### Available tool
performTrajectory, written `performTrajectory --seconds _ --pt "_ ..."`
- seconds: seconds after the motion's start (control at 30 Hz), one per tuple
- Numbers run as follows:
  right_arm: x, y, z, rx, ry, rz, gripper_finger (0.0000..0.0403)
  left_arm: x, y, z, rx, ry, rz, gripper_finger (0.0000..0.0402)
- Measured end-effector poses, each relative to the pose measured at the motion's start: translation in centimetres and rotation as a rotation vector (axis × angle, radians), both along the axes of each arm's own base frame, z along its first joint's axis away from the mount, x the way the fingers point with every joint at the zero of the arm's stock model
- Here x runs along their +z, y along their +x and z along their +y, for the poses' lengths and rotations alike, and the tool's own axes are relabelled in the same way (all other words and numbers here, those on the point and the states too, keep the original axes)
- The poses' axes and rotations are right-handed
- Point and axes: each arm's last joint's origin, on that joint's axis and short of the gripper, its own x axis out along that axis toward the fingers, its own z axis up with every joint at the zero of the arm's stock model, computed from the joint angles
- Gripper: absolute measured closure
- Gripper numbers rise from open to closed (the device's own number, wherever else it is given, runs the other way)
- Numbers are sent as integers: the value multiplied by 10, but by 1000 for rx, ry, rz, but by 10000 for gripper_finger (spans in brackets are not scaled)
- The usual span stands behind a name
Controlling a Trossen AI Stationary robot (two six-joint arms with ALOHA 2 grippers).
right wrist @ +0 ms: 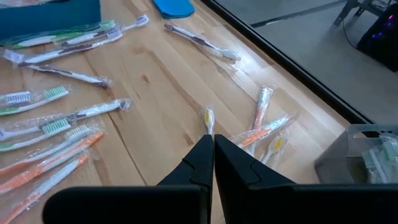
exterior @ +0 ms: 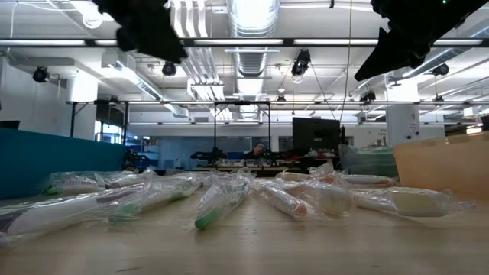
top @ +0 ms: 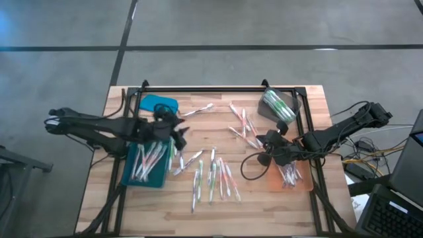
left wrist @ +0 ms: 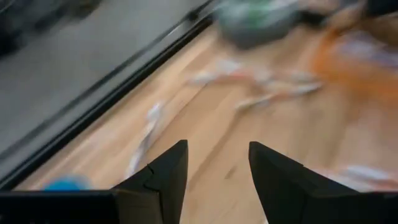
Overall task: Pick & Place Toothbrushes
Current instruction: Put the purple toothbrush into the orange bin
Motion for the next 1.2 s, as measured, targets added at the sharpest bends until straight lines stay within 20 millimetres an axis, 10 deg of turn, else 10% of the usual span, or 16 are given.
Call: performTrajectory --seconds 0.53,1.2 --pt "7 10 -11 -59 15 -94 394 -42 37 26 -142 136 -290 227" --pt "4 12 -16 -46 54 -74 394 -67 48 143 73 20 414 227"
